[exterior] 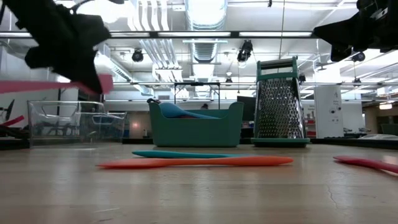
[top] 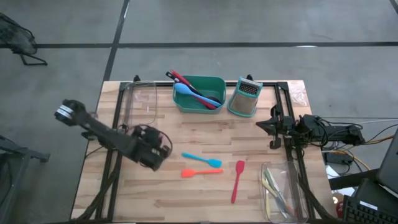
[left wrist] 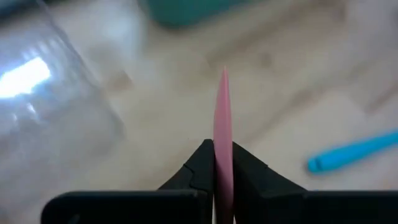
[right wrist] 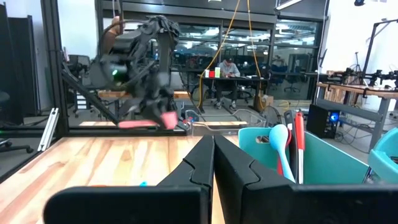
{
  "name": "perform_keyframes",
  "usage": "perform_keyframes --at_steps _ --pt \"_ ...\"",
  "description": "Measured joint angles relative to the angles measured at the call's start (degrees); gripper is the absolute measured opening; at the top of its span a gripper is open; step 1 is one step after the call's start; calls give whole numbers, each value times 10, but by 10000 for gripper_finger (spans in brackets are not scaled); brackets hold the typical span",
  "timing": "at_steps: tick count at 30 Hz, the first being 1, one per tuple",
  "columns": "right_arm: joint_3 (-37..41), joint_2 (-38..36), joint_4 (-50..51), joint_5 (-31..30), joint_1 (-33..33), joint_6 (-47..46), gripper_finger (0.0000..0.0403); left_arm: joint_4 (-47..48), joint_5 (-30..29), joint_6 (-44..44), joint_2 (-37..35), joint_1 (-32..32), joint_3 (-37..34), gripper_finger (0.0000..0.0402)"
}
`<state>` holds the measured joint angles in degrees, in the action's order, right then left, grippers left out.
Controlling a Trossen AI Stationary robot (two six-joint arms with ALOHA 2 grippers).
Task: Pick & Place Kitchen Items
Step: Put the pink spatula into the left transparent bin
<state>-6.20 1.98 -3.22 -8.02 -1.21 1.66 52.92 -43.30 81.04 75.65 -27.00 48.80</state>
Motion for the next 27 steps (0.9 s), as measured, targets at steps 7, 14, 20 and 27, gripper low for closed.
perform_keyframes --at_steps 7,14,20,27 --pt "0 0 0 0 0 -1 8 32 -169 -69 -126 56 3 30" --pt "0 0 0 0 0 0 8 8 -315 -234 -213 146 8 31" --pt "0 0 0 0 0 -1 8 -3 -341 -352 -232 239 8 32" --pt "0 0 0 0 0 0 8 -27 -326 -350 -214 336 7 32"
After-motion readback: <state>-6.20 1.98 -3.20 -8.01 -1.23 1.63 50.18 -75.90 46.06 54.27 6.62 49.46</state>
